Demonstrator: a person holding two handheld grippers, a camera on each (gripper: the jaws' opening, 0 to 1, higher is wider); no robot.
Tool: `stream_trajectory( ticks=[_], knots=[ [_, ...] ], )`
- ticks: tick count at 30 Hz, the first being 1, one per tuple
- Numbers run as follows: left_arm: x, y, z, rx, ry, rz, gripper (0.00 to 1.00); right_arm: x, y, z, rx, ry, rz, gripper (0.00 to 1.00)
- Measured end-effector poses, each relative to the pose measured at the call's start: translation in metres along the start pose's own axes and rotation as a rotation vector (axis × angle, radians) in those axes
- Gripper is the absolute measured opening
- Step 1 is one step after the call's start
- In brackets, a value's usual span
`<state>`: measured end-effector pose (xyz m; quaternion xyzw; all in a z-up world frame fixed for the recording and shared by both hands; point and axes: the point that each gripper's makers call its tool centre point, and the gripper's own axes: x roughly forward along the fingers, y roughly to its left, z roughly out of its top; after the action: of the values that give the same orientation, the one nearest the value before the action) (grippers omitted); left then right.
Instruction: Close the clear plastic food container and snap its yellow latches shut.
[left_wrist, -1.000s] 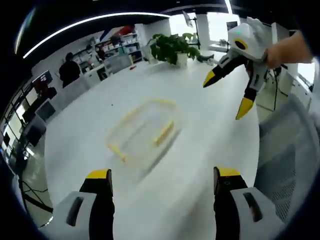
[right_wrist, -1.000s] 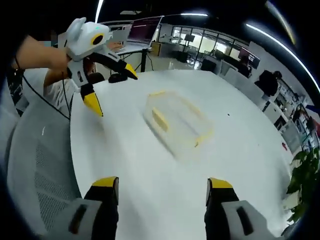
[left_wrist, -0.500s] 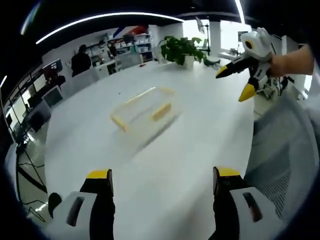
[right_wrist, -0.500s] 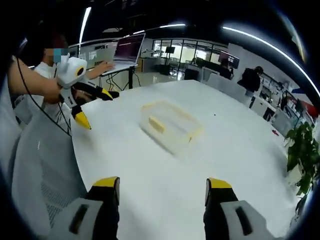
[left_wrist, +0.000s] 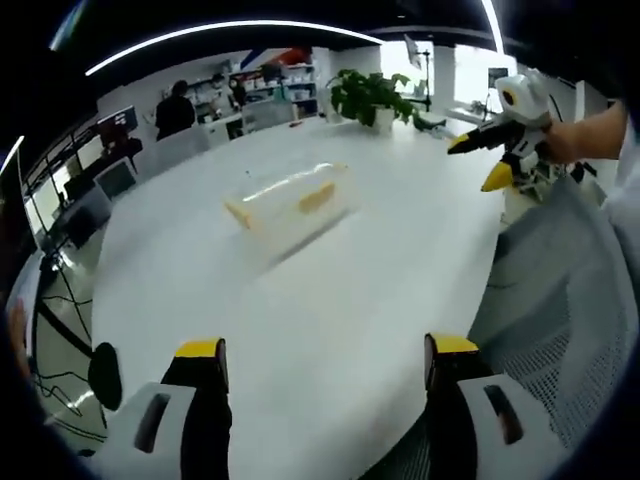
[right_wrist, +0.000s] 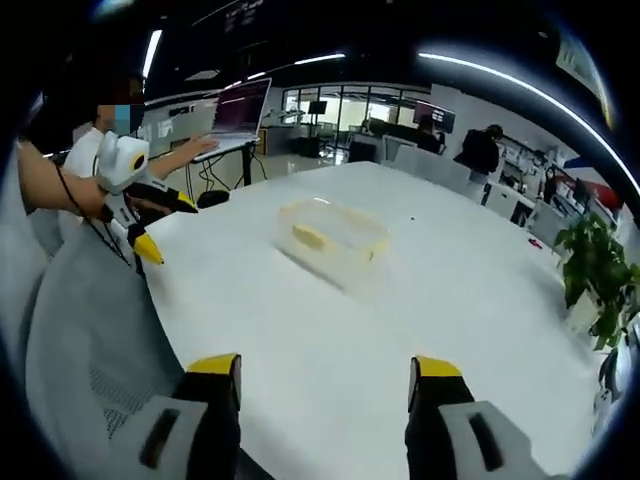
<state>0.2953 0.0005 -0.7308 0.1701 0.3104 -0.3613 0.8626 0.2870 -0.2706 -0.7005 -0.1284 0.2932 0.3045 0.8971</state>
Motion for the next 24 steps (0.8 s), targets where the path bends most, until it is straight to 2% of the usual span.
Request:
stream_trajectory(
  ticks=[6, 15, 24],
  knots=[
    [-0.004, -0.006, -0.008, -0.075, -0.018, 0.013, 0.78, -0.008, 0.005, -0.01, 0.046, -0.016, -0.029, 0.67],
    [-0.007, -0.009, -0.017, -0.102, -0.02, 0.011, 0.74, -0.009, 0.014, -0.024, 0.051, -0.003, -0.041, 0.64],
    [-0.005, -0.01, -0.021, -0.11, -0.015, 0.014, 0.74, -0.008, 0.01, -0.024, 0.053, -0.014, -0.073, 0.62]
  ],
)
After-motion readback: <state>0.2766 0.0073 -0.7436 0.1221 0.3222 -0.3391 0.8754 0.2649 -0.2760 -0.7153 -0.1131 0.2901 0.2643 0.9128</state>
